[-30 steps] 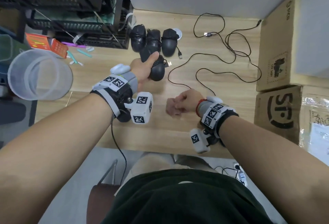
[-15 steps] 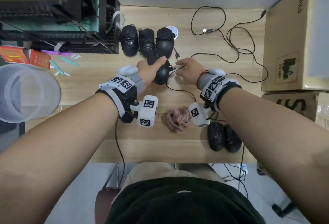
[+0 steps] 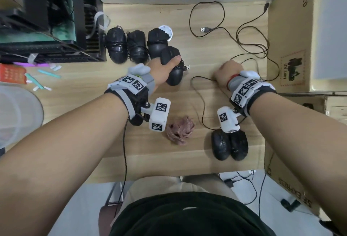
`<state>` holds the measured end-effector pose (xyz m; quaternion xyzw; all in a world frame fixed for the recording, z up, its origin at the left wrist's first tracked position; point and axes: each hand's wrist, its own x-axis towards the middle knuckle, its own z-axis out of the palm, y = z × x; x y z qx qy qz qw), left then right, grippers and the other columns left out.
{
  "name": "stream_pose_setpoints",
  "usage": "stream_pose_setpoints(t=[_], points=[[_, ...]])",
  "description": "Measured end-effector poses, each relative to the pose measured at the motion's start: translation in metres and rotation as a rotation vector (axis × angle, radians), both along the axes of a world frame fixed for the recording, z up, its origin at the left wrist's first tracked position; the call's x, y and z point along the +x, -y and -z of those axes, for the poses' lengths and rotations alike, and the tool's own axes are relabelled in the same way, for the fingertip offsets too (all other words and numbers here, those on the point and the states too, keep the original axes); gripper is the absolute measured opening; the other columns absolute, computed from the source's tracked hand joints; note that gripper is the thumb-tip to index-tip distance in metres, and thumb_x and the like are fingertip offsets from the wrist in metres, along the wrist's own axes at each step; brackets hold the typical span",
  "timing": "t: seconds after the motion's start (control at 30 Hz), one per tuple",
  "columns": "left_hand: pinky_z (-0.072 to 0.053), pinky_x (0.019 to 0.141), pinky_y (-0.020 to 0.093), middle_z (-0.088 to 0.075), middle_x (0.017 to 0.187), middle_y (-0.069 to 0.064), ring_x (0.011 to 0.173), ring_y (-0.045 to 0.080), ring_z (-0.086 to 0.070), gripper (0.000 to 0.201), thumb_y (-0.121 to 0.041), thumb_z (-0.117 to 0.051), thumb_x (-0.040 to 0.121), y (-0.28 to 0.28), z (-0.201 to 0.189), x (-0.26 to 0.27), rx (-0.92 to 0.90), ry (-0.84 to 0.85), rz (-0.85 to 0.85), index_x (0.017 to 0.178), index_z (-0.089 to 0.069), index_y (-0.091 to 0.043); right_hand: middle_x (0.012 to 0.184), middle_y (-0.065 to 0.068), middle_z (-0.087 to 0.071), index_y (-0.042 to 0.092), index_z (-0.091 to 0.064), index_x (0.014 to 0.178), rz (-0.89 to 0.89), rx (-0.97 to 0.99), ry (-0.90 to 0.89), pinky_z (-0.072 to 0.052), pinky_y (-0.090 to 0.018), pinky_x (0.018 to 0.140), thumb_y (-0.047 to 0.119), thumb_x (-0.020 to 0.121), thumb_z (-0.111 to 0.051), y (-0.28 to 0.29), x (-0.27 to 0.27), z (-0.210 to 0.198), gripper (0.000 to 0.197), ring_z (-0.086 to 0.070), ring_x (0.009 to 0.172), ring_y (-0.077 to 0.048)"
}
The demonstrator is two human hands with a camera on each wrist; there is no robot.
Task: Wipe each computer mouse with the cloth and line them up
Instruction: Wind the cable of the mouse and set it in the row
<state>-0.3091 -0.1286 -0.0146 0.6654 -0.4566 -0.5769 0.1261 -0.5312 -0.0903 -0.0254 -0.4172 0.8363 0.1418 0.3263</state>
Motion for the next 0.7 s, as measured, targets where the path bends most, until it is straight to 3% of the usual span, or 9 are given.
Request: stream_pose_setpoints(t=[0.1, 0.17, 0.23, 0.3, 0.43, 0.5, 0.6, 0.7], points=[[-0.051, 0.098, 0.036, -0.071, 0.108, 0.003, 0.105, 0.022, -0.065, 0.043, -0.049, -0.066, 0.092, 0.005, -0.001, -0.008, -0.010, -0.015, 0.024, 0.114, -0.071, -0.012, 0.103, -0.005, -0.068, 0.014, -0.066, 0.108, 0.094, -0.220, 0.403, -0.050, -0.034, 0.084, 0.049, 0.094, -0.053, 0.017, 0.022, -0.009, 0.040, -0.062, 0.094, -0.026], [-0.051, 0.097, 0.036, -0.072, 0.110, 0.002, 0.105, 0.019, -0.065, 0.042, -0.050, -0.065, 0.093, 0.009, -0.002, -0.012, -0.022, -0.039, 0.036, 0.116, -0.071, -0.015, 0.112, -0.001, -0.066, 0.023, -0.060, 0.121, 0.231, -0.242, 0.727, -0.056, -0.039, 0.082, 0.063, 0.095, -0.047, 0.025, 0.041, -0.021, 0.049, -0.067, 0.099, -0.022], [-0.052, 0.092, 0.031, -0.071, 0.106, -0.002, 0.100, 0.013, -0.065, 0.037, -0.050, -0.061, 0.096, 0.012, -0.004, -0.015, -0.023, -0.056, 0.044, 0.114, -0.070, -0.019, 0.115, -0.003, -0.067, 0.026, -0.056, 0.126, 0.331, -0.185, 0.965, -0.059, -0.037, 0.076, 0.060, 0.095, -0.050, 0.030, 0.052, -0.028, 0.047, -0.070, 0.098, -0.021], [-0.050, 0.090, 0.029, -0.069, 0.107, -0.003, 0.099, 0.012, -0.064, 0.041, -0.052, -0.056, 0.098, 0.015, -0.004, -0.016, -0.017, -0.046, 0.031, 0.117, -0.068, -0.018, 0.114, -0.008, -0.069, 0.020, -0.058, 0.124, 0.360, -0.170, 1.105, -0.061, -0.040, 0.081, 0.046, 0.095, -0.062, 0.033, 0.056, -0.025, 0.039, -0.072, 0.099, -0.026], [-0.047, 0.105, 0.035, -0.068, 0.122, 0.002, 0.112, 0.017, -0.061, 0.058, -0.060, -0.047, 0.099, 0.018, -0.006, -0.021, -0.005, -0.035, -0.001, 0.130, -0.064, -0.015, 0.115, -0.019, -0.070, 0.004, -0.061, 0.124, 0.339, -0.261, 1.155, -0.057, -0.044, 0.093, 0.020, 0.087, -0.076, 0.041, 0.048, -0.009, 0.043, -0.070, 0.106, -0.030], [-0.047, 0.105, 0.039, -0.070, 0.119, 0.006, 0.111, 0.021, -0.063, 0.066, -0.066, -0.041, 0.097, 0.023, -0.004, -0.021, 0.034, -0.034, -0.029, 0.122, -0.068, -0.011, 0.113, -0.018, -0.072, 0.003, -0.063, 0.123, 0.365, -0.272, 1.131, -0.056, -0.045, 0.095, 0.019, 0.080, -0.082, 0.044, 0.043, -0.005, 0.050, -0.071, 0.105, -0.030], [-0.049, 0.104, 0.050, -0.072, 0.114, 0.014, 0.110, 0.030, -0.067, 0.080, -0.075, -0.048, 0.079, 0.029, 0.015, -0.015, 0.101, -0.101, -0.080, 0.109, -0.069, -0.004, 0.107, -0.014, -0.074, 0.005, -0.068, 0.115, 0.438, -0.349, 1.052, -0.057, -0.046, 0.093, 0.019, 0.077, -0.084, 0.050, 0.035, 0.005, 0.043, -0.072, 0.100, -0.028], [-0.045, 0.108, 0.055, -0.066, 0.107, 0.018, 0.103, 0.029, -0.065, 0.037, -0.038, -0.060, 0.083, 0.028, 0.010, -0.013, 0.162, -0.198, -0.120, 0.101, -0.064, -0.006, 0.100, -0.011, -0.075, 0.003, -0.069, 0.112, 0.523, -0.415, 0.980, -0.059, -0.046, 0.089, 0.017, 0.079, -0.083, 0.055, 0.031, 0.012, 0.038, -0.074, 0.094, -0.024]])
